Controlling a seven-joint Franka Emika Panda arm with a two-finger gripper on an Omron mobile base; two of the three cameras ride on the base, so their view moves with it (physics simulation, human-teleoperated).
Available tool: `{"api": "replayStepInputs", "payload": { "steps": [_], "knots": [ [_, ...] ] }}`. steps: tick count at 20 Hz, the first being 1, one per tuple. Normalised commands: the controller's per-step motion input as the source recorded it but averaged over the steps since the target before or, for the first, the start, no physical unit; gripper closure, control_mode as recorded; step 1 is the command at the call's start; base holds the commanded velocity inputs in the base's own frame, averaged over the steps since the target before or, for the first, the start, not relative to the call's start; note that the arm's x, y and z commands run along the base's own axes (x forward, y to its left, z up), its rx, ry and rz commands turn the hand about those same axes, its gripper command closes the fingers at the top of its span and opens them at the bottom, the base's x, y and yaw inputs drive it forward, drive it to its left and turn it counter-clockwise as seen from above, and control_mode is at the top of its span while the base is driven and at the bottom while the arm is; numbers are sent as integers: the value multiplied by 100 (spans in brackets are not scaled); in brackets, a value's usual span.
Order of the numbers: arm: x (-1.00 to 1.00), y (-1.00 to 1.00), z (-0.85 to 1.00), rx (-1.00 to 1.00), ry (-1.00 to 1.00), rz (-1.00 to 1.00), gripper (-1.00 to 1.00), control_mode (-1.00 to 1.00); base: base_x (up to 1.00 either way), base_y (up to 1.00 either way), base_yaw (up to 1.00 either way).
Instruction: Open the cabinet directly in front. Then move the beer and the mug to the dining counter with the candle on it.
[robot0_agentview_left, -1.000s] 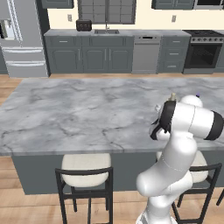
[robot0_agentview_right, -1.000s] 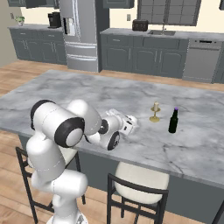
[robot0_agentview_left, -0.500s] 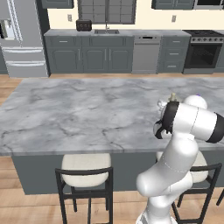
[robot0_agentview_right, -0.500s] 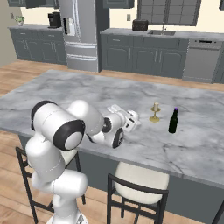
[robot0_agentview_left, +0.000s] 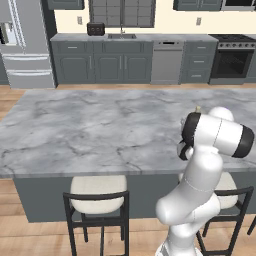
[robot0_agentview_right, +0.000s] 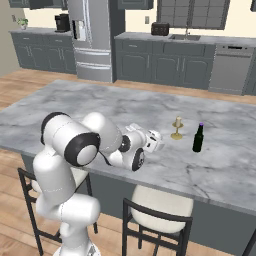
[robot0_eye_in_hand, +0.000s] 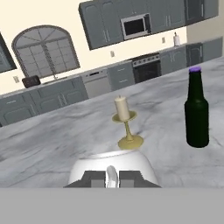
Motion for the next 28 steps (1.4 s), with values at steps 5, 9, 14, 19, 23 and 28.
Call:
{"api": "replayStepInputs", "payload": {
  "steps": [5, 9, 14, 19, 23, 28],
  "knots": [
    [0, 0, -16, -2, -1, 0, 100, -100, 0, 0, 0],
    [0, 0, 0, 0, 0, 0, 100, -100, 0, 0, 0],
    [0, 0, 0, 0, 0, 0, -100, -100, 0, 0, 0],
    [0, 0, 0, 0, 0, 0, -100, -100, 0, 0, 0],
    [0, 3, 9, 0, 3, 0, -100, -100, 0, 0, 0],
    [-76, 2, 93, -2, 14, 0, -100, -100, 0, 0, 0]
  ]
}}
